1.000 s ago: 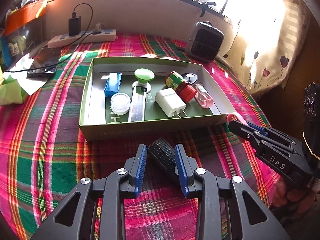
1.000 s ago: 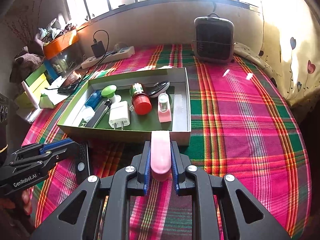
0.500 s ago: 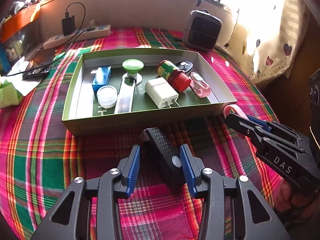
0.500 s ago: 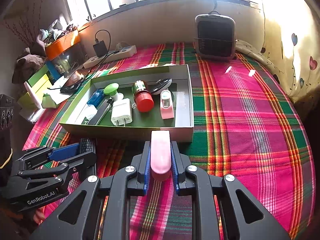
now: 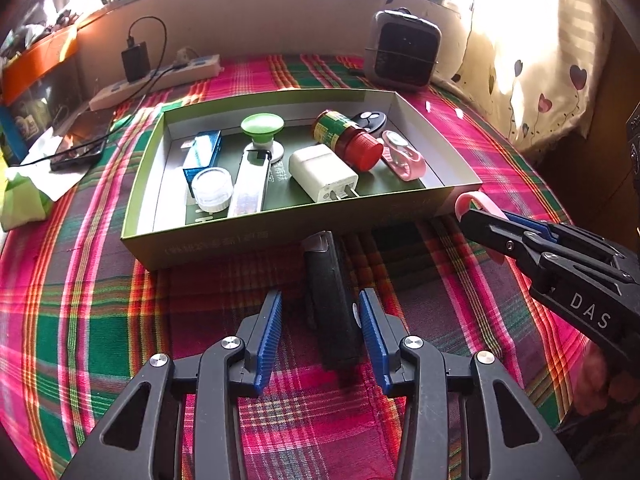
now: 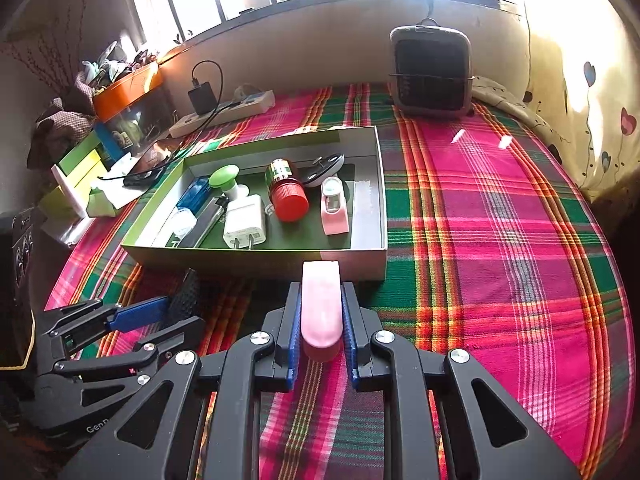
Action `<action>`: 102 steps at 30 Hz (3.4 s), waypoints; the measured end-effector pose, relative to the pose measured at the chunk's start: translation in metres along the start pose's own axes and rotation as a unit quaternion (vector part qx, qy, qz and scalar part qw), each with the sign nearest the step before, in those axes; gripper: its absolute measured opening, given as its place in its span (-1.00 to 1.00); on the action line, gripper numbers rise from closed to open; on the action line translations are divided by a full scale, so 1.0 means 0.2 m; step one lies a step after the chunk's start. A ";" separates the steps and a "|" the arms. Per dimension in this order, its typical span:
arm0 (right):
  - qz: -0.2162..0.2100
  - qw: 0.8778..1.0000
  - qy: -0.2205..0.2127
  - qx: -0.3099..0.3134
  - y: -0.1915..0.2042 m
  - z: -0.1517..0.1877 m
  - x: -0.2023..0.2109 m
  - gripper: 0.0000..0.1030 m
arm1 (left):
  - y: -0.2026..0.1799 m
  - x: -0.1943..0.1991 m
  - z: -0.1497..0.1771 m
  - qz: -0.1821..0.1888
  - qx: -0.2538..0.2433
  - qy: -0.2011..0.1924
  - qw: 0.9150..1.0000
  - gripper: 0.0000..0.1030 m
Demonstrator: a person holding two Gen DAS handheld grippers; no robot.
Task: Organize rigid objects
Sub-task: 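Lift the pink item with the right tool while the left tool lifts the black device, then carry the pink item and black device into the green tray and lower them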
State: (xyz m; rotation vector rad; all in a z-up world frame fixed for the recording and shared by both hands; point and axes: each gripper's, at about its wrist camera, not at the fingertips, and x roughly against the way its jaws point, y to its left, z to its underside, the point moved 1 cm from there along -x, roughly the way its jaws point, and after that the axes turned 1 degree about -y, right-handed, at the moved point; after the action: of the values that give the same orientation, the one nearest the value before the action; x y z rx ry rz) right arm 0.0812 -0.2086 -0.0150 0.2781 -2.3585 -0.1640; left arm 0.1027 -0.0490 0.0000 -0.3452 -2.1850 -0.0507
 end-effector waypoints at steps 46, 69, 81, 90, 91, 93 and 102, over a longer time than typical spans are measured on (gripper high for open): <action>-0.009 1.000 -0.017 0.023 0.10 -0.17 0.01 -0.63 | 0.25 0.15 -0.25 0.026 0.032 -0.059 0.997 -0.56; -0.011 1.000 0.000 0.029 0.11 -0.26 -0.14 -0.63 | 0.34 0.01 -0.38 0.016 0.038 -0.048 0.998 -0.56; -0.018 0.999 0.016 0.025 0.08 -0.27 -0.23 -0.63 | 0.34 -0.10 -0.44 0.018 0.036 -0.035 0.999 -0.56; -0.025 0.999 0.028 0.028 0.09 -0.26 -0.28 -0.63 | 0.33 -0.14 -0.46 0.017 0.035 -0.031 0.999 -0.57; -0.024 0.999 0.030 0.027 0.08 -0.26 -0.29 -0.63 | 0.33 -0.15 -0.46 0.017 0.035 -0.031 0.999 -0.57; -0.023 0.999 0.030 0.026 0.08 -0.26 -0.30 -0.63 | 0.34 -0.15 -0.47 0.015 0.035 -0.032 0.999 -0.57; -0.011 0.999 0.032 0.037 0.10 -0.25 -0.33 -0.63 | 0.35 -0.15 -0.47 0.008 0.042 -0.035 0.998 -0.57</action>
State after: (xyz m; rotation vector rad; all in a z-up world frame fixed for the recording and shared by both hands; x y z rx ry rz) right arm 0.1585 -0.1752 -0.0189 0.3413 -2.3024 -0.0770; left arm 0.2121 -0.0031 0.0253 -0.3221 -2.2457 0.0634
